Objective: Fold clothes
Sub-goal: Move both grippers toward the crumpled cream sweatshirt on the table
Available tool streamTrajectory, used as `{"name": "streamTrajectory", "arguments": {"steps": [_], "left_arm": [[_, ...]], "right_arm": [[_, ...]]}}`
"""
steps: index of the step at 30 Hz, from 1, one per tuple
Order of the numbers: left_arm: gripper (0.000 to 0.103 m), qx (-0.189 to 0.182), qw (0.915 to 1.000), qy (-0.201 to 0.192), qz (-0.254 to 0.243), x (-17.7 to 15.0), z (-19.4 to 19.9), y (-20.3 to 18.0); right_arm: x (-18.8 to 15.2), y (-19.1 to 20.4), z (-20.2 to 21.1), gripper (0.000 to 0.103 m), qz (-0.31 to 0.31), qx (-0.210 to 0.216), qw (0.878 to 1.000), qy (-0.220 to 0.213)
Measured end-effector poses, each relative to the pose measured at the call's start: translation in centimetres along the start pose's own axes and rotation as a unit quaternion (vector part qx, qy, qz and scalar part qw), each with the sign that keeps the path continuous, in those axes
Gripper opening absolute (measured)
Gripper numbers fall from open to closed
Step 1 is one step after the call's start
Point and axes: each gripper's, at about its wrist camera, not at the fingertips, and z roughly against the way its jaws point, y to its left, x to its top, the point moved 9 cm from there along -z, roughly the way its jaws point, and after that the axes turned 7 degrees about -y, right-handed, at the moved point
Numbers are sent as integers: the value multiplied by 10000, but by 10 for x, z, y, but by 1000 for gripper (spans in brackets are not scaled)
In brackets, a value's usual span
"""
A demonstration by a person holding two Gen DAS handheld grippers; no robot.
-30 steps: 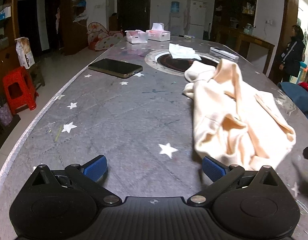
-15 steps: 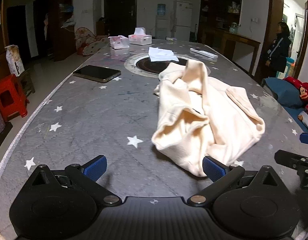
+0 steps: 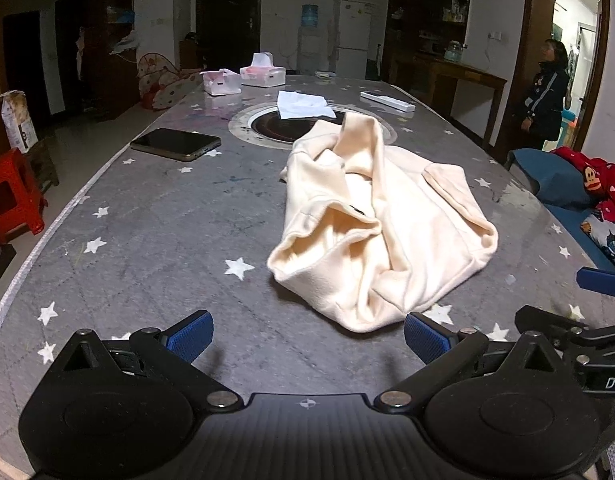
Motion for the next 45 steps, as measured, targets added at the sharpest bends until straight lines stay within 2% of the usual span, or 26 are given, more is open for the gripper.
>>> {"name": "streamTrajectory", "arguments": {"steps": [29, 45], "left_arm": [[103, -118, 9996, 234, 61, -3, -13, -10], [103, -130, 9996, 225, 71, 3, -19, -11]], "right_arm": [[-5, 11, -7, 103, -22, 70, 9999, 92], [1, 13, -13, 103, -16, 75, 9999, 109]]}}
